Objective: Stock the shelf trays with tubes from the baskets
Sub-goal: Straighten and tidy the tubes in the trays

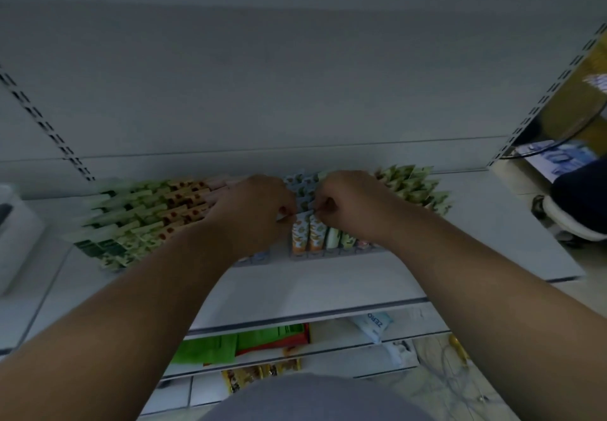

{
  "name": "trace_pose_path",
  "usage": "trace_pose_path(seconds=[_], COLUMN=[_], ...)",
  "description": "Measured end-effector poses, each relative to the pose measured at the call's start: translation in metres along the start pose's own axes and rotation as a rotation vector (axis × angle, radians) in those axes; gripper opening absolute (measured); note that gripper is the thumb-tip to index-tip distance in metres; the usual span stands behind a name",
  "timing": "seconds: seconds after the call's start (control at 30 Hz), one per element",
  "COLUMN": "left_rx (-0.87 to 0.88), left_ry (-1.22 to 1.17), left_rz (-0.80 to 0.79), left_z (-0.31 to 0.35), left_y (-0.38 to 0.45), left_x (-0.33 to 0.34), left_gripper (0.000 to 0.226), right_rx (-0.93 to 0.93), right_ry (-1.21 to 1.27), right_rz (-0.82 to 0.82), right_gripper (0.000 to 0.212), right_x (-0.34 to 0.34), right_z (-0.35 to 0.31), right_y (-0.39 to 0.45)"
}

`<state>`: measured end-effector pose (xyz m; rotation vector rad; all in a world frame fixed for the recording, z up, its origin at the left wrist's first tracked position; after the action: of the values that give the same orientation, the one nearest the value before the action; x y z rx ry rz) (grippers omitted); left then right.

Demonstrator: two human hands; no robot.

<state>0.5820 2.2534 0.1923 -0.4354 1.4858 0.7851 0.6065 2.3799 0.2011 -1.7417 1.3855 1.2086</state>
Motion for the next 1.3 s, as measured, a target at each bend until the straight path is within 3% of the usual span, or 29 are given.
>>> trace_pose_path(seconds=[0.27, 0.47, 0.83, 1.07, 1.3], left_rx=[-0.025, -0.033, -0.042, 0.019, 0.104], left_ry=[-0.058, 0.04, 0.085, -0.066, 0.012], left_rz=[0.08, -0.097, -0.157, 0.037, 0.103], left_z=[-0.01, -0.012, -0.01, -0.013, 0.005], left_y=[0.01, 0.028, 0.032, 0.02, 0.007], left_x=[-0.012, -0.002, 0.002, -0.005, -0.006], left_gripper=[0.01, 0.017, 0.018, 0.032, 0.012], right_rx=[0.028, 0.041, 0.061, 0.011, 0.024], right_ry=[0.067, 0.013, 0.009, 0.063, 0.035], right_rz=[0.061, -0.091, -0.091, 0.004, -0.063], right_gripper=[0.013, 0.009, 0.009, 0.012, 0.006], right_x=[-0.018, -0.009, -0.006, -0.017, -0.003], right_z=[0.015, 0.008, 0.016, 0.009, 0.002], right_y=[0.009, 0.025, 0.03, 0.017, 0.003])
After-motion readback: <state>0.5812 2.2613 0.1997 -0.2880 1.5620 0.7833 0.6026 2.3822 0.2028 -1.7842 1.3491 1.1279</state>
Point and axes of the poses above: each hand's wrist, its own y-axis towards the middle knuckle, its own x-axis out of the palm, z = x × y, the point moved 7 cm from there along y, towards the middle knuckle, and after that the axes turned 9 degrees about y, right-handed, at the moved point
